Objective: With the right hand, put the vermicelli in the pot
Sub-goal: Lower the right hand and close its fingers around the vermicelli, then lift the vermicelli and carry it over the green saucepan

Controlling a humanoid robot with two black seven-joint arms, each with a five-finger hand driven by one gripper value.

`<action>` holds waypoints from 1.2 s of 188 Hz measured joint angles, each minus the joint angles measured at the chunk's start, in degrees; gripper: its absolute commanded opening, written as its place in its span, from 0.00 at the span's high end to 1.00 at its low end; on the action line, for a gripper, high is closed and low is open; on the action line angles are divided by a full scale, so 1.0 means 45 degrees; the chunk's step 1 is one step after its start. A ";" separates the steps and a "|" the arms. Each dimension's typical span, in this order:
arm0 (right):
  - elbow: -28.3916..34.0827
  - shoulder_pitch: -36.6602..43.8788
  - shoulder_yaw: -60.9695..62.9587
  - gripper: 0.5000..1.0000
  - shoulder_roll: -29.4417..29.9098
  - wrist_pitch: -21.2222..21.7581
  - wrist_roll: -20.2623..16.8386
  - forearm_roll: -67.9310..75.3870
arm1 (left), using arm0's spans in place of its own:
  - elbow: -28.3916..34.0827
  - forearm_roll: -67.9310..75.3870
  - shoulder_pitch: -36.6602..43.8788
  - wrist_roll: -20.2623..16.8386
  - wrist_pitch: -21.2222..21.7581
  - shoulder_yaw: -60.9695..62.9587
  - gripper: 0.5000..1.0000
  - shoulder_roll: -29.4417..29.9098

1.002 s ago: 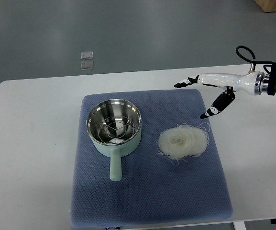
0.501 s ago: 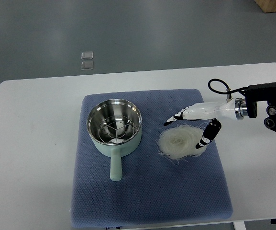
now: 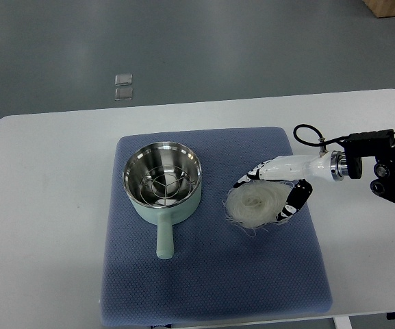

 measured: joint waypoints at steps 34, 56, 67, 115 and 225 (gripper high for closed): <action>-0.0141 -0.0232 -0.0005 0.28 0.0009 -0.0324 -0.0029 -0.0154 | 0.0000 0.0000 -0.0001 0.0000 0.0000 0.0000 0.00 0.0000; -0.0160 -0.0246 -0.0004 0.43 0.0001 -0.0389 -0.0032 -0.0162 | 0.0000 0.0001 0.0001 0.0001 0.0000 0.0000 0.00 0.0000; -0.0161 -0.0248 0.0001 0.50 -0.0015 -0.0414 -0.0032 -0.0163 | 0.0000 0.0002 0.0001 0.0000 0.0000 0.0000 0.00 0.0000; -0.0154 -0.0263 0.0012 0.95 0.0026 -0.0437 0.0062 -0.0145 | 0.0000 0.0002 0.0000 0.0001 0.0000 0.0000 0.00 0.0000; -0.0015 0.0286 0.1270 0.95 -0.0363 -0.0287 0.0357 0.0521 | 0.0000 -0.0002 -0.0001 0.0000 0.0000 0.0000 0.00 0.0000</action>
